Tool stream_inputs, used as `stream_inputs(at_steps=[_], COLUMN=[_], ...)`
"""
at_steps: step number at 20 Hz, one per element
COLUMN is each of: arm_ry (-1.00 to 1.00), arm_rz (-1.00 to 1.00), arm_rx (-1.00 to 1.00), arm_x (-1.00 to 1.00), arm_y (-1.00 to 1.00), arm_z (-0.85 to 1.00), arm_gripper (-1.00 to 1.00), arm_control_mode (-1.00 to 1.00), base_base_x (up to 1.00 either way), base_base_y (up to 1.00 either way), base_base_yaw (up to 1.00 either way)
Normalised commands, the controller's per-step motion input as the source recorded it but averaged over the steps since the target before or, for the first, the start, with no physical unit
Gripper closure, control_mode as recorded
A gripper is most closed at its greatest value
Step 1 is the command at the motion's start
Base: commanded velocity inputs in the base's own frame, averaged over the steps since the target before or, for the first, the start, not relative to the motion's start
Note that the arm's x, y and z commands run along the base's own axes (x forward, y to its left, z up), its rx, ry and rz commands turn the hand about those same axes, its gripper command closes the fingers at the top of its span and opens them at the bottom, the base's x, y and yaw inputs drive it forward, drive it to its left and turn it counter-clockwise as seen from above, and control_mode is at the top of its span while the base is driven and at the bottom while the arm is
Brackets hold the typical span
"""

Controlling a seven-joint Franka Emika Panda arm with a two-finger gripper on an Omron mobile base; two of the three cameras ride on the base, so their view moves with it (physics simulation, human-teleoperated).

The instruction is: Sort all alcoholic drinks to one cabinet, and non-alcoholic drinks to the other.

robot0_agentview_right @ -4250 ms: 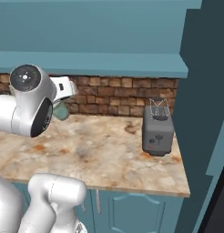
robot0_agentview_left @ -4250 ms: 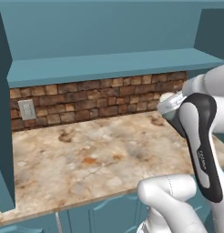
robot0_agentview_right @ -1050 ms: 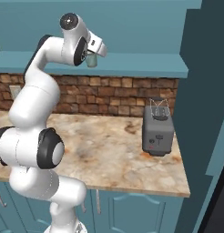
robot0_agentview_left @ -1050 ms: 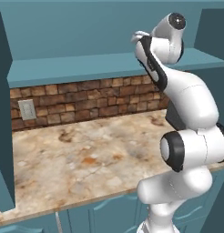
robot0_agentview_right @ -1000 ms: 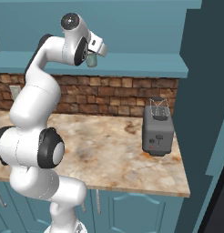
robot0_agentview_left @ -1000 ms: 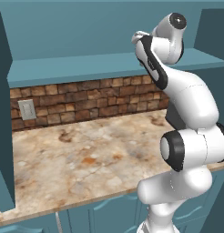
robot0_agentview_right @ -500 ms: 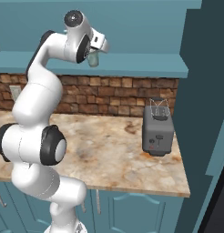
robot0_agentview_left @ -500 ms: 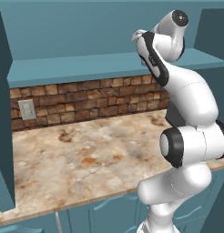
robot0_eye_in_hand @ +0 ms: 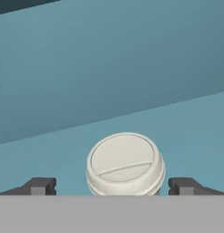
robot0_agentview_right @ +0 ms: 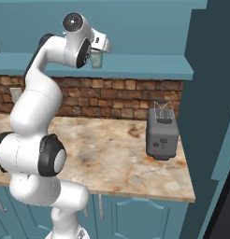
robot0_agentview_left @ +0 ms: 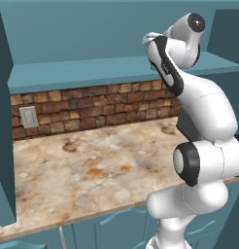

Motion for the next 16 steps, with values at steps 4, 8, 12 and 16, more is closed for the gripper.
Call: stream_inputs(at_steps=[4,8,12,16], arm_ry=[-0.13,-0.02,0.09,0.30], arm_rz=[0.02,0.00,0.00,0.00], arm_rx=[-0.02,0.00,0.00,-0.01], arm_x=[-1.00,-1.00,-1.00,-1.00], arm_y=[0.00,0.01,0.12,0.19], arm_z=[-0.10,-0.20,-0.21,-0.35], arm_gripper=[-1.00,-1.00,-1.00,-1.00], arm_control_mode=[-1.00,-1.00,-1.00,-1.00], base_base_x=[0.00,0.00,0.00,0.00], base_base_y=[0.00,0.00,0.00,0.00], base_base_yaw=[0.00,0.00,0.00,0.00])
